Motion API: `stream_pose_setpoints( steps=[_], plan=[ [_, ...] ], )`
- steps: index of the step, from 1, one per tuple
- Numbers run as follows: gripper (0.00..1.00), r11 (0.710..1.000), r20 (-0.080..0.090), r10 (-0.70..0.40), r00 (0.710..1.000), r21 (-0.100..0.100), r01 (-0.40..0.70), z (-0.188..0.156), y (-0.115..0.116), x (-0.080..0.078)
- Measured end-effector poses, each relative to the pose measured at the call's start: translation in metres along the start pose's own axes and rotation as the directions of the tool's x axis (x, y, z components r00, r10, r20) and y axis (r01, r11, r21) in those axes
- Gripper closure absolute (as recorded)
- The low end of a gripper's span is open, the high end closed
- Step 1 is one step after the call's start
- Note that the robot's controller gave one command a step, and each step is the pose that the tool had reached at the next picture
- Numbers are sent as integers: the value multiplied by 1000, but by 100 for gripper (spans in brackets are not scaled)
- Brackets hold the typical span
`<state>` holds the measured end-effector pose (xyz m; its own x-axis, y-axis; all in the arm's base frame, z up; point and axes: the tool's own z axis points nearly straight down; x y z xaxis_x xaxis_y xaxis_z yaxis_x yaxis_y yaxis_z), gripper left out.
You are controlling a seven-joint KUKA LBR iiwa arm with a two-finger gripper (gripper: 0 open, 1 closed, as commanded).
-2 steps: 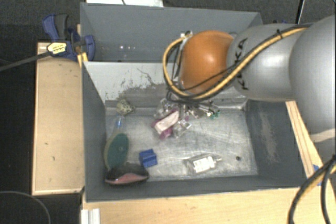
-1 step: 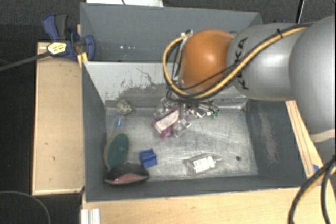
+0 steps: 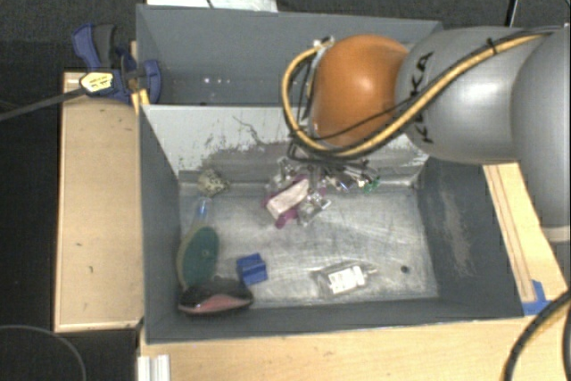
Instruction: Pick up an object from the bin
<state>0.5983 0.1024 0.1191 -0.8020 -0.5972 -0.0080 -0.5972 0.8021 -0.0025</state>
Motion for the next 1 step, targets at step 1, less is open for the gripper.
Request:
stream_pose_setpoints(
  steps=[1],
  plan=[
    [100, 1000, 0, 5, 1000, 0, -5, -18, 0, -1]
  ],
)
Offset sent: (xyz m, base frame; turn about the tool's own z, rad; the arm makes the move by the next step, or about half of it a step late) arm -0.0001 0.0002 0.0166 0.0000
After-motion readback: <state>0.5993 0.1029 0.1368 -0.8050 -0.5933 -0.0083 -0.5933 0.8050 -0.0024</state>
